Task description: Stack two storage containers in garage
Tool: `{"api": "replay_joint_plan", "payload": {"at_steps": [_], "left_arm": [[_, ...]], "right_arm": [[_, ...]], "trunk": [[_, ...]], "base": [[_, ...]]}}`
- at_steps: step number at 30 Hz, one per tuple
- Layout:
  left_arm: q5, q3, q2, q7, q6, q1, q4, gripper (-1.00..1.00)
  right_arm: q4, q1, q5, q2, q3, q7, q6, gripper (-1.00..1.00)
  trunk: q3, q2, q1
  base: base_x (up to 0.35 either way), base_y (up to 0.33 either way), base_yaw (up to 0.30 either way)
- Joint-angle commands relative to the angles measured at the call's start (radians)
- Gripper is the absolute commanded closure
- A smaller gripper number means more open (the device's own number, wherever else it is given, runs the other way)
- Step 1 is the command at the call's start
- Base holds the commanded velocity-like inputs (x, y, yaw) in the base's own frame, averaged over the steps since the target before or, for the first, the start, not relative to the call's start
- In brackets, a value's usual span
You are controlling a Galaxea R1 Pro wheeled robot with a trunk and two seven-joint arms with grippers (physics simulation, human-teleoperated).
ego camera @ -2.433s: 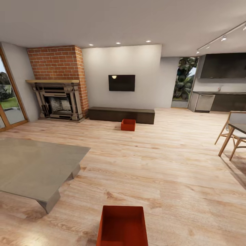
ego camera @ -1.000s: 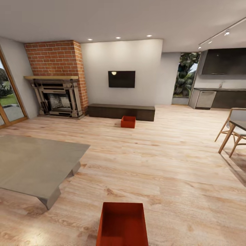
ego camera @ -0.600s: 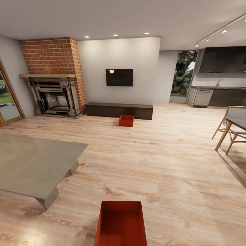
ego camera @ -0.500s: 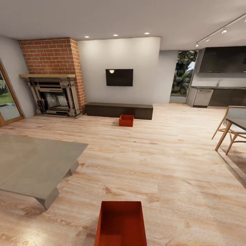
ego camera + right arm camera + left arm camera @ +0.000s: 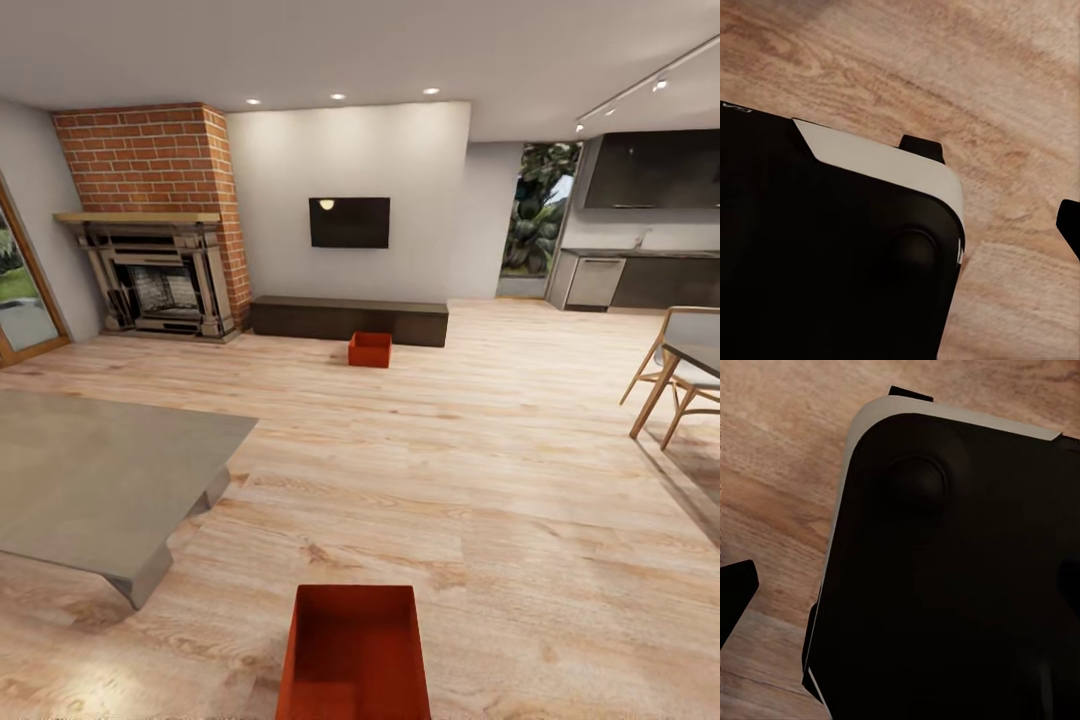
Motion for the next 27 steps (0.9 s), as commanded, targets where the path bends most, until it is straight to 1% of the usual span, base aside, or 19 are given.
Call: {"api": "replay_joint_plan", "payload": {"at_steps": [1,8,14,21,27], "left_arm": [[0.002,-0.002,0.001,0.0,-0.002,0.0,0.0,-1.0],[-0.003,-0.004,0.008,0.0,-0.002,0.001,0.001,-1.0],[-0.004,-0.006,0.004,0.0,-0.002,0.001,0.001,-1.0],[-0.005,-0.007,0.007,0.0,-0.002,0.0,0.001,-1.0],[-0.006,-0.007,0.006,0.0,-0.002,0.0,0.001,-1.0]], "right_arm": [[0.003,-0.001,0.002,0.0,0.005,-0.005,-0.005,-1.0],[0.003,-0.001,0.003,0.001,0.006,-0.004,-0.002,-1.0],[0.003,-0.001,0.003,0.0,0.006,-0.005,-0.003,-1.0],[0.003,-0.001,0.003,0.0,0.006,-0.005,-0.003,-1.0],[0.003,-0.001,0.003,0.0,0.006,-0.005,-0.003,-1.0]], "trunk": [[-0.002,0.0,0.0],[-0.014,0.0,0.0],[-0.023,0.0,0.0],[-0.034,0.0,0.0],[-0.044,0.0,0.0]], "base": [[0.0,0.0,0.0],[0.0,0.0,0.0],[0.0,0.0,0.0],[0.0,0.0,0.0],[0.0,0.0,0.0]]}}
